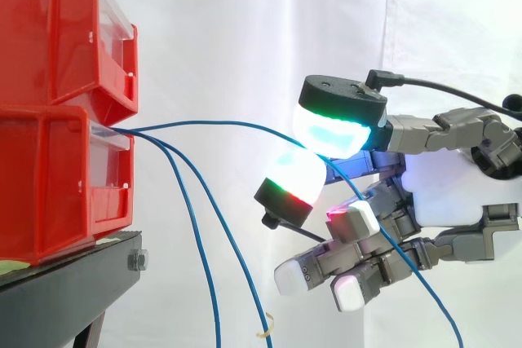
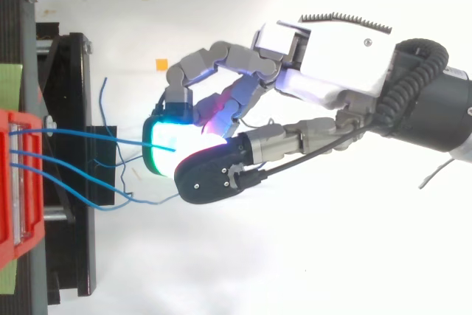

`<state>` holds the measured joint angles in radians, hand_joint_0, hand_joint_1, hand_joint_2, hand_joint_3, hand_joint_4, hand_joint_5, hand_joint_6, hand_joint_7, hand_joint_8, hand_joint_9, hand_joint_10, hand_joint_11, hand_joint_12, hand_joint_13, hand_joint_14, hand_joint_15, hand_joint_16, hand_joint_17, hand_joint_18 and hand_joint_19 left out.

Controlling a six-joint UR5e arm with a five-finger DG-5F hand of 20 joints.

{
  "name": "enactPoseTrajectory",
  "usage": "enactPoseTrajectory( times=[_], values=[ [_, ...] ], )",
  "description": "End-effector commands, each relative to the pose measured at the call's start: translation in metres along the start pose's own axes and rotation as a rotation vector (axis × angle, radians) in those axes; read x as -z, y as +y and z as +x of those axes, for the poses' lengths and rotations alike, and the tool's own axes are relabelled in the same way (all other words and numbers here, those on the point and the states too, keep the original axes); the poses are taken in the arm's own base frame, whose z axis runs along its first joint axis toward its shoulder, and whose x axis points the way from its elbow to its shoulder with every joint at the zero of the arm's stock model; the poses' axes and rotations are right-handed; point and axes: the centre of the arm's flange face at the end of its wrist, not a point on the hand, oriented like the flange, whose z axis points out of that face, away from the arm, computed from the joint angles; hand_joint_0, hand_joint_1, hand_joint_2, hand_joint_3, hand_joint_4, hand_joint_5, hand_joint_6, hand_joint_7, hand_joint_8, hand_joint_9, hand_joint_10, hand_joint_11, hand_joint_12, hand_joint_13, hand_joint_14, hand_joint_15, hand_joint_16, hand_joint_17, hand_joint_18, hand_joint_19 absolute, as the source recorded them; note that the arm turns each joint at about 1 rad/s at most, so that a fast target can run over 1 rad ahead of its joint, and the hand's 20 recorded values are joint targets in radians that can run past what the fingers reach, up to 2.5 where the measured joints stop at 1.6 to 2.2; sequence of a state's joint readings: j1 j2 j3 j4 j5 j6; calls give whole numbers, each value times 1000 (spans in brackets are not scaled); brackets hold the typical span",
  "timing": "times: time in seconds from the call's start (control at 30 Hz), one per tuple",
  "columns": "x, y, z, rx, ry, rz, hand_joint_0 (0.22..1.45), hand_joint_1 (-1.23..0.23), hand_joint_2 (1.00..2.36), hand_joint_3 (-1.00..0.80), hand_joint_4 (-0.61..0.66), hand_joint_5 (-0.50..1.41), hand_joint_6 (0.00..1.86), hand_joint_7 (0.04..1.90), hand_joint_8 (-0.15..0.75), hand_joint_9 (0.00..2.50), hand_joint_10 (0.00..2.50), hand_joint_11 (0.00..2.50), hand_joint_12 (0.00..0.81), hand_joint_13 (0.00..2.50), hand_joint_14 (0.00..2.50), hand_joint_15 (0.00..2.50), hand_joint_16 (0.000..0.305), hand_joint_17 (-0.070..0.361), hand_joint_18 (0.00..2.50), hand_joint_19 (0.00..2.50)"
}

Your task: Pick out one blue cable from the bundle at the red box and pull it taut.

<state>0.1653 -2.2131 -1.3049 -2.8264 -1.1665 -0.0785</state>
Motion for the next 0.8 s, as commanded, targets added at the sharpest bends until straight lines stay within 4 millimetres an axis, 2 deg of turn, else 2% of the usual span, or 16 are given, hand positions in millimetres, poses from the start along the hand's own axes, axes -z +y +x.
enactPoseTrajectory(
  times=[0.0,0.33,0.77],
  values=[
    [0,-1,-1,1,0,0,699,-730,1015,-350,-85,-221,890,1045,294,1202,25,954,292,829,13,263,37,83,727,478],
    [1,-1,3,15,5,5,701,-729,1017,-317,-123,-221,890,1101,288,1183,26,952,292,845,12,293,36,81,718,472],
    [3,-2,3,28,14,20,710,-727,1016,-335,-122,-223,896,1076,280,1159,26,937,295,830,12,287,37,83,711,485]
  ],
)
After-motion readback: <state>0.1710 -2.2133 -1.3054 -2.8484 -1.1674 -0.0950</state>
